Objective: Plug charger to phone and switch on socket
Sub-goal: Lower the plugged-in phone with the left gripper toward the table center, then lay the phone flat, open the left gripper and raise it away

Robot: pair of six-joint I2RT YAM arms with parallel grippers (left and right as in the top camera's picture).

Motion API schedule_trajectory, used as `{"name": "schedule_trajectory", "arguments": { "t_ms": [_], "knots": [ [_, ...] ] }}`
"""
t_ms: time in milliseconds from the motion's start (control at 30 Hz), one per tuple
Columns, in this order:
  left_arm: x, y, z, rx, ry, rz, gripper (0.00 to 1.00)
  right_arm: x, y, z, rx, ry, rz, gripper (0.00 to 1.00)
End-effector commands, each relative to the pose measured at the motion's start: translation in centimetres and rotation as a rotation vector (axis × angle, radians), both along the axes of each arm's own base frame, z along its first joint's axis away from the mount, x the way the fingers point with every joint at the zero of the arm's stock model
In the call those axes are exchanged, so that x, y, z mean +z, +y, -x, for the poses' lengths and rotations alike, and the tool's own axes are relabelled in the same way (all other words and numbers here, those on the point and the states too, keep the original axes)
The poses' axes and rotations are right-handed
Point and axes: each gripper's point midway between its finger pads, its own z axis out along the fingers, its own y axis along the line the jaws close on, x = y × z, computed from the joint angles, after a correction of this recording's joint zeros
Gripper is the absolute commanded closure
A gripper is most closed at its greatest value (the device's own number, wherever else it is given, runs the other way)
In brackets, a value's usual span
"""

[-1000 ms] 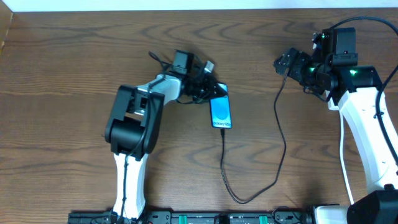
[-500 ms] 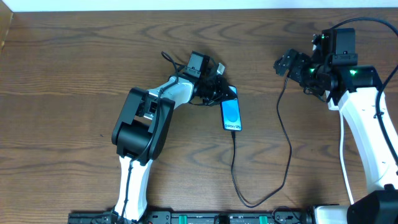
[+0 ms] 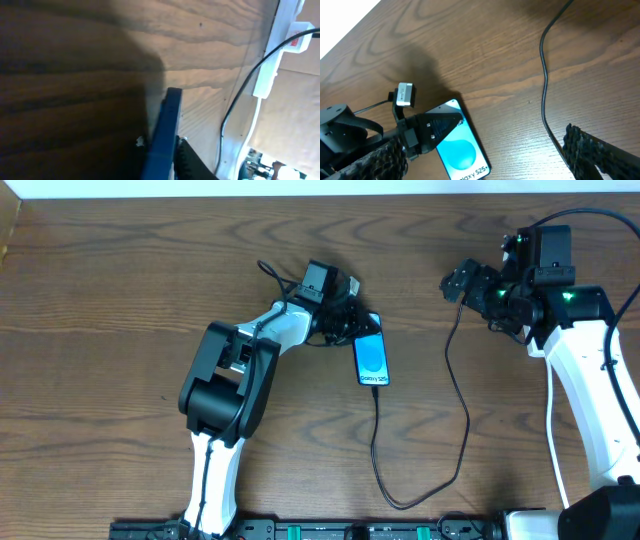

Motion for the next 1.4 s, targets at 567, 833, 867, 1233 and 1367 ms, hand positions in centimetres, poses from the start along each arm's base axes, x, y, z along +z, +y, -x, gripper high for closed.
{"name": "schedule_trajectory", "arguments": {
  "t_ms": [567,833,867,1233,1367],
  "knots": [
    [-3.4,2.3,-0.4,0.078,0.014,-0.150,0.64,0.4,-0.4,0.0,0.001,-0.015,0.021,0.01],
    [-4.3,3.4,-0.5,0.113,0.011,-0.227,0.60,0.4,-0.4,0.0,0.001,-0.015,0.021,0.01],
    [-4.7,3.9,-0.5,0.124,0.014,-0.261,0.60,0.4,-0.4,0.0,0.001,-0.015,0.021,0.01],
    [-6.1,5.9,-0.4,0.171,0.012,-0.400,0.56,0.4,-0.4,0.1,0.002,-0.013,0.020,0.01],
    [-6.6,6.9,-0.3,0.191,0.009,-0.470,0.53,0.4,-0.4,0.1,0.002,-0.013,0.020,0.01]
  ]
}}
